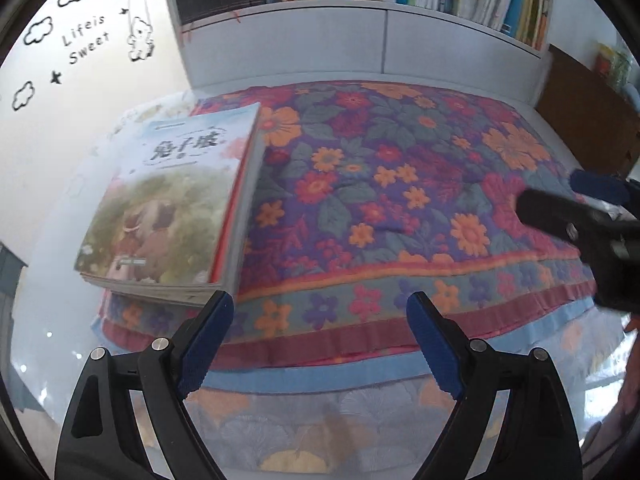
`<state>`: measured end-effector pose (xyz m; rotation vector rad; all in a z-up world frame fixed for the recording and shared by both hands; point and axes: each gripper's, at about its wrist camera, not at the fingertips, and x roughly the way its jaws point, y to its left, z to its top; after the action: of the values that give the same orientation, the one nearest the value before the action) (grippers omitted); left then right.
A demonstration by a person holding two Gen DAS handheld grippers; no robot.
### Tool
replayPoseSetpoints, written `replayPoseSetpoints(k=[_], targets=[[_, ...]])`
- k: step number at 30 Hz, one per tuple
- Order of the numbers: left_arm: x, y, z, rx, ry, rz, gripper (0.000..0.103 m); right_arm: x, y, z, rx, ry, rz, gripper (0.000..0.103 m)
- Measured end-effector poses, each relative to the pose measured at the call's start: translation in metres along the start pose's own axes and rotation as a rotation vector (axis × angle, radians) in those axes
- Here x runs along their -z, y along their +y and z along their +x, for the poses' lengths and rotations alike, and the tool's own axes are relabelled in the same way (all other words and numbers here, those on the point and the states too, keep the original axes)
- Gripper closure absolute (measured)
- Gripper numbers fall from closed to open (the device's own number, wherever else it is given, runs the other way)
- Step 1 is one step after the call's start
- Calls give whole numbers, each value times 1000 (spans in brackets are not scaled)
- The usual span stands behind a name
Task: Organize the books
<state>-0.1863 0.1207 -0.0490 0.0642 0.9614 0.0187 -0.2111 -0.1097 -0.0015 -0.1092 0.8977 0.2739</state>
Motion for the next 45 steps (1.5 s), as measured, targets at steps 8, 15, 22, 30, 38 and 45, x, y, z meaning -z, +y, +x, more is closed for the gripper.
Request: replayPoseSetpoints(k=[8, 15, 22, 30, 38, 45], targets=[[-4, 11, 1, -20, -6, -34, 15, 13, 20, -5, -30, 5, -53, 6], [-2, 20, 5, -34, 0, -69, 15, 15, 26, 1, -35, 28, -64, 6], [-2, 25, 3, -52, -5, -80, 15, 15, 25, 1, -38, 26, -55, 6], [-3, 25, 3, -59, -9, -85, 15, 17, 31, 0, -55, 26, -68, 6], [-3, 25, 4, -59, -8, -86, 15, 18, 36, -2, -56, 22, -77, 6], [-3, 24, 3, -58, -12, -86, 15, 19, 36, -2, -49, 28, -71, 6]])
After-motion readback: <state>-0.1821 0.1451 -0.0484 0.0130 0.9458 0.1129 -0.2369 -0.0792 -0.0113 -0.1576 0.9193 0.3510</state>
